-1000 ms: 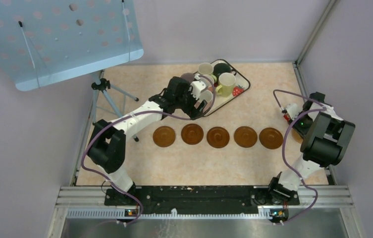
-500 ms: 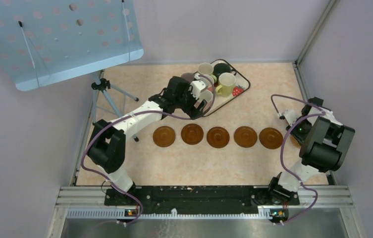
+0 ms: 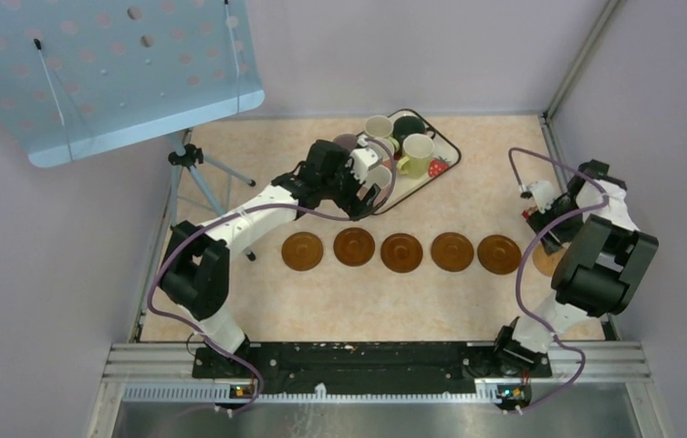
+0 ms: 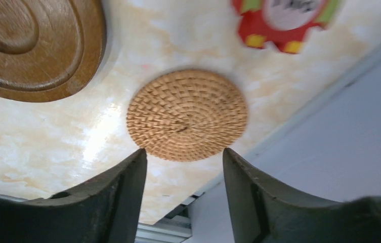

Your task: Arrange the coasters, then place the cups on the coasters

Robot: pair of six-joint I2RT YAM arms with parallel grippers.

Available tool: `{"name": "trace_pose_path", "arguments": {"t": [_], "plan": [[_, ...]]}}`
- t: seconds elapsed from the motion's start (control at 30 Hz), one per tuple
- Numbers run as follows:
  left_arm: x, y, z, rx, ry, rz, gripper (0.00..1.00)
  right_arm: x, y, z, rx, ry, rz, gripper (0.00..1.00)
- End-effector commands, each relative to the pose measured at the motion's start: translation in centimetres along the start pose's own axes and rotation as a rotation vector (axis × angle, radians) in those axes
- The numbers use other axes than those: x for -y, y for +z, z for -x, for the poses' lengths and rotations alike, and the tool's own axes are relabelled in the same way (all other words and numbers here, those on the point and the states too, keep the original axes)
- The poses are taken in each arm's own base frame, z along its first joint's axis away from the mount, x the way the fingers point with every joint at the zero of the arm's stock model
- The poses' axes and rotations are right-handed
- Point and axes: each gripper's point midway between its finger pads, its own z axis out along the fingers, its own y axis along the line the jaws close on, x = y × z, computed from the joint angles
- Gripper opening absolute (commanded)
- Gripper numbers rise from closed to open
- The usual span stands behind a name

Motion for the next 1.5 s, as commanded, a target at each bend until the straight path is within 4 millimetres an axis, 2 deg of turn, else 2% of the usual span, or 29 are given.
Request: {"name": "trace_pose_path", "arguments": {"t": [0.0,0.13,0.3,0.47,0.53,0.6,0.73,0.9,1.0,1.13,1.23,1.33,1.37,1.47], "plan": [[0.6,-2.5,2.7,0.07,0.07,-0.028,0.99,1.8,-4.2,4.1,0.168,0.011,-0.027,0.63],[0.3,-3.3,1.9,0.04,0.082,-0.011,0.99,2.2,-6.6,7.8,0.278,-0.011,-0.021,0.69],[-1.7,-4.7,1.3,0.035,-0.018,0.007,0.99,0.4,-8.6,13.8,0.418,-0.034,-0.013,0.7],[-4.0,-5.8,0.6,0.011,-0.047,0.036,0.98,-2.7,-8.3,20.9,0.515,0.037,-0.001,0.68],[-4.7,-6.2,0.2,0.001,-0.061,0.05,0.98,-3.2,-8.1,23.5,0.566,0.083,-0.002,0.68],[-5.3,-6.6,-0.5,-0.013,-0.1,0.066,0.97,-2.4,-7.7,26.2,0.617,0.147,-0.009,0.67],[-5.8,-7.0,-1.5,-0.016,-0.148,0.093,0.96,1.2,-6.5,31.5,0.685,0.245,-0.033,0.64],[-6.1,-7.3,-1.4,-0.018,-0.146,0.11,0.96,4.4,-3.8,36.8,0.706,0.237,-0.028,0.62],[-6.2,-7.5,-1.5,-0.027,-0.136,0.112,0.96,5.3,-2.0,38.9,0.707,0.225,-0.009,0.61],[-6.1,-7.9,-2.0,-0.048,-0.129,0.12,0.96,5.1,0.4,40.5,0.706,0.182,-0.001,0.61],[-6.1,-8.1,-2.5,-0.067,-0.116,0.127,0.97,4.4,1.6,41.2,0.709,0.152,0.011,0.61],[-6.2,-8.4,-2.9,-0.082,-0.101,0.141,0.97,4.1,3.0,41.2,0.693,0.144,0.02,0.59],[-6.3,-8.5,-3.0,-0.087,-0.102,0.145,0.97,2.8,3.6,41.9,0.685,0.122,0.034,0.59],[-6.3,-8.7,-3.2,-0.092,-0.099,0.152,0.97,2.2,4.9,41.9,0.663,0.118,0.04,0.52]]}}
